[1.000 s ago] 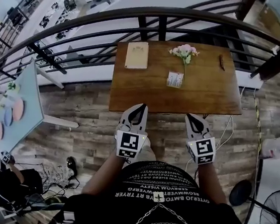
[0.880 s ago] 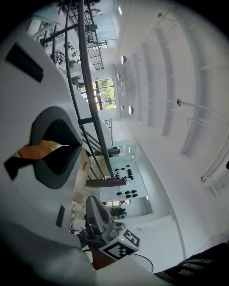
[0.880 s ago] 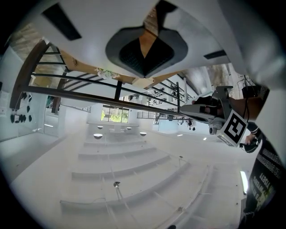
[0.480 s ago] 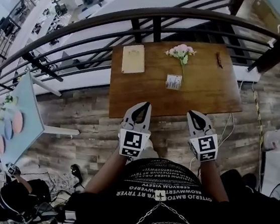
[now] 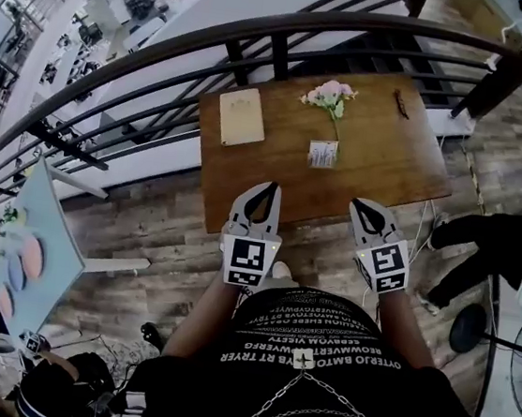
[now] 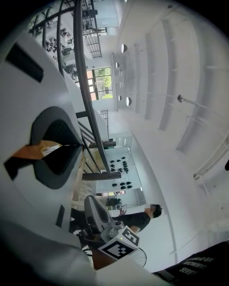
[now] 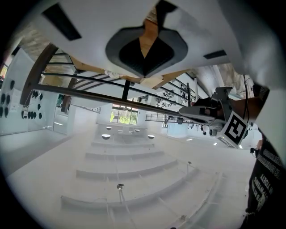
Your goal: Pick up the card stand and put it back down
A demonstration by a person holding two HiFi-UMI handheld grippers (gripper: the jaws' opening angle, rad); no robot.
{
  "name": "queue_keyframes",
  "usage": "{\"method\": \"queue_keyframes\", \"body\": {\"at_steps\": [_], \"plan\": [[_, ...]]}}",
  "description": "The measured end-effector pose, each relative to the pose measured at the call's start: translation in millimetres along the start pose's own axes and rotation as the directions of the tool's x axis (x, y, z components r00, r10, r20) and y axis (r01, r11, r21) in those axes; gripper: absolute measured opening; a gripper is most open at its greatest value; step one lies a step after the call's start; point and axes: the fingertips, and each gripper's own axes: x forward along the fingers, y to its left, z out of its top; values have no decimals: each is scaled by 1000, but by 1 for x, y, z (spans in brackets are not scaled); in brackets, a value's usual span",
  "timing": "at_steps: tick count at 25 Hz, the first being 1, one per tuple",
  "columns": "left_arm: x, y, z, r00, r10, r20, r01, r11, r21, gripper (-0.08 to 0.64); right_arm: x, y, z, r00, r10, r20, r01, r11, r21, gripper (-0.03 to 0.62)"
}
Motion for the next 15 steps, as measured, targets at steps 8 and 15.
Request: {"method": "queue_keyframes", "body": {"at_steps": [8,15], "plan": [[4,41,1,1000,14,13,-14,999,-33,28,15,11,10,999,-17,-45,17,1000,-1,15],[15,56,-1,1000,11,21,-10,999,-51,28,29,7,-13,995,-22,-100,25,999,34,15]]}}
